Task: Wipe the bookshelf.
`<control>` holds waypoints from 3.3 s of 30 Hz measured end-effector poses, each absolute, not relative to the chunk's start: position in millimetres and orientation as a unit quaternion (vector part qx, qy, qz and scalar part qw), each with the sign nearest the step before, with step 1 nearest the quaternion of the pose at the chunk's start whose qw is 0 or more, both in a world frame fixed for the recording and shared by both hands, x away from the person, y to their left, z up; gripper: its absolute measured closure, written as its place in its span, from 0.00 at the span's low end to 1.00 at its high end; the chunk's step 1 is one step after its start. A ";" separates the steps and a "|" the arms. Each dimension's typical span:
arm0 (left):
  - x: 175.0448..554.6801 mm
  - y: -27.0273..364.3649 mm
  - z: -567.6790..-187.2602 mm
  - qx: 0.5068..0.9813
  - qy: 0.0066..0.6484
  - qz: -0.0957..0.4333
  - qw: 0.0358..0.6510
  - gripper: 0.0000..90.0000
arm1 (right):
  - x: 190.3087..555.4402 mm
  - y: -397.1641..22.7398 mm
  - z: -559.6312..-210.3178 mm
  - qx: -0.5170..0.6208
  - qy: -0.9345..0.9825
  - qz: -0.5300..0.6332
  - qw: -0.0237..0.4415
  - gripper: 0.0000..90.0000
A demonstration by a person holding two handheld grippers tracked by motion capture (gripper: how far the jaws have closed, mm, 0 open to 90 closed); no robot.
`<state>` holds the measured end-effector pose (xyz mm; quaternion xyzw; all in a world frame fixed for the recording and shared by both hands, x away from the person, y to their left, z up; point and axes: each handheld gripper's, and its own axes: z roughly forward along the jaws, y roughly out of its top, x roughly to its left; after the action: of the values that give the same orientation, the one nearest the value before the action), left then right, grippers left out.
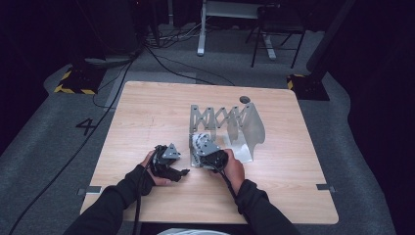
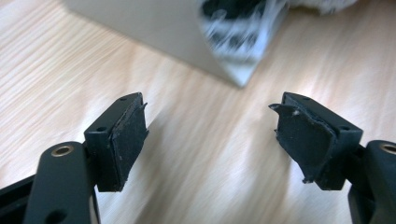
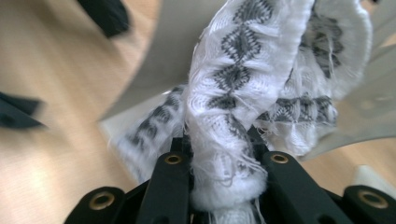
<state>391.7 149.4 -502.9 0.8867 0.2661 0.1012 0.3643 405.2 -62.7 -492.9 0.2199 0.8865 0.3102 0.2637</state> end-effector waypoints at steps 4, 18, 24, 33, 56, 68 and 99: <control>393.2 152.7 -503.0 0.884 0.273 0.103 0.365 0.27 | 417.0 -59.2 -489.7 0.236 0.876 0.314 0.279 0.87; 394.4 154.7 -503.0 0.886 0.271 0.103 0.363 0.26 | 429.7 -54.5 -495.4 0.248 0.878 0.295 0.283 0.88; 394.7 154.1 -503.0 0.885 0.272 0.104 0.363 0.25 | 421.1 -62.0 -486.6 0.230 0.905 0.284 0.220 0.88; 394.9 153.1 -503.0 0.885 0.273 0.103 0.363 0.25 | 421.5 -58.7 -492.2 0.231 0.887 0.289 0.277 0.87; 394.7 153.1 -503.1 0.885 0.273 0.103 0.362 0.25 | 422.0 -74.1 -490.3 0.235 0.894 0.285 0.252 0.87; 394.9 152.5 -503.3 0.885 0.272 0.104 0.364 0.25 | 430.6 -60.7 -498.3 0.256 0.869 0.286 0.313 0.87; 395.1 152.0 -503.2 0.886 0.271 0.102 0.363 0.25 | 394.6 -91.3 -490.7 0.187 0.906 0.307 0.223 0.87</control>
<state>395.1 152.0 -503.2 0.8857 0.2707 0.1023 0.3630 394.6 -91.3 -490.7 0.1868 0.9063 0.3066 0.2230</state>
